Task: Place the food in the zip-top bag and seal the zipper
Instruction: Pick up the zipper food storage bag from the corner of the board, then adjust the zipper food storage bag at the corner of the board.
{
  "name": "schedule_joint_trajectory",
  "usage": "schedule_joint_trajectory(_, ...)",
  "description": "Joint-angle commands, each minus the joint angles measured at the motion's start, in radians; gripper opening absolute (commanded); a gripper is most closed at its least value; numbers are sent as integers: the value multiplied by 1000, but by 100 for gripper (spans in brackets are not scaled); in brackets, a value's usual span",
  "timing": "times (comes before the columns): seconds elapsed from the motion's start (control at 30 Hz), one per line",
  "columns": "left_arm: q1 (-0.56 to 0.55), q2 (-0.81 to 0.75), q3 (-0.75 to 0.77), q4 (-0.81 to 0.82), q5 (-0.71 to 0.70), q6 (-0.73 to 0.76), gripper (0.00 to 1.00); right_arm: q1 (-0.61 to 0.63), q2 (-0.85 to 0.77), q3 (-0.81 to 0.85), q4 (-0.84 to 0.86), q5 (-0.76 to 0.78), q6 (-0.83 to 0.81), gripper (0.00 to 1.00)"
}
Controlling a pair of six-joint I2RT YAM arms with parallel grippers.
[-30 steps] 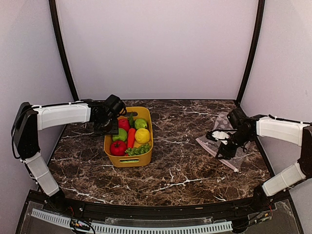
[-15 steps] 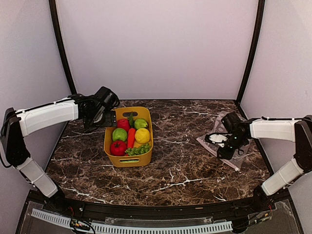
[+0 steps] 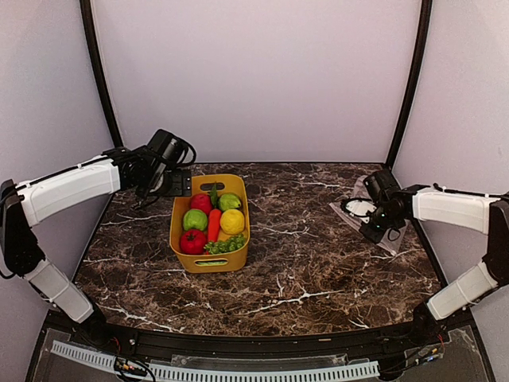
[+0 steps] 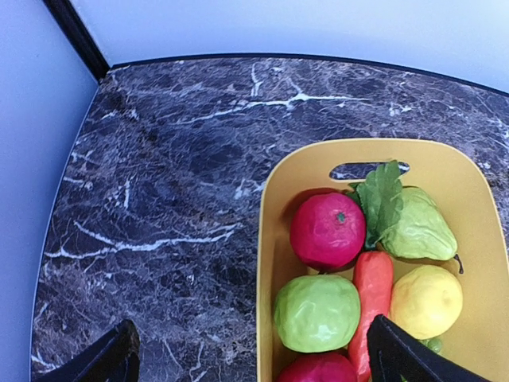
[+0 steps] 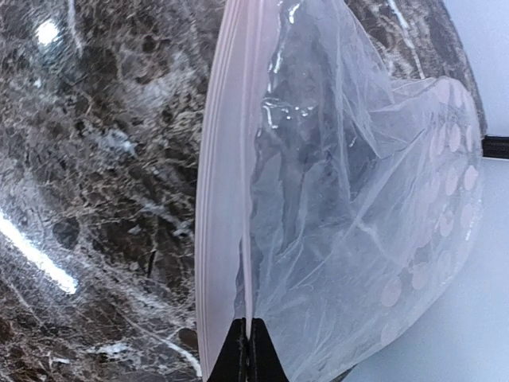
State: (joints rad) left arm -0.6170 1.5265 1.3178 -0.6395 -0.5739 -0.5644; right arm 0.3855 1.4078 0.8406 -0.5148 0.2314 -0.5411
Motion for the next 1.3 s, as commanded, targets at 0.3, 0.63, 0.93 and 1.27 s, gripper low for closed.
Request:
schedule_joint_trajectory(0.3, -14, -130, -35, 458, -27, 305, 99, -24, 4, 386, -28, -168, -45, 0)
schedule_joint_trajectory(0.63, -53, 88, 253, 618, 417, 209, 92, -24, 71, 581, -28, -510, 33, 0)
schedule_joint_trajectory(0.93, -268, 244, 247, 787, 397, 181, 84, -24, 77, 530, 13, -619, 8, 0)
schedule_joint_trajectory(1.27, -334, 359, 313, 863, 437, 74, 81, -23, 74, 521, 61, -631, 69, 0)
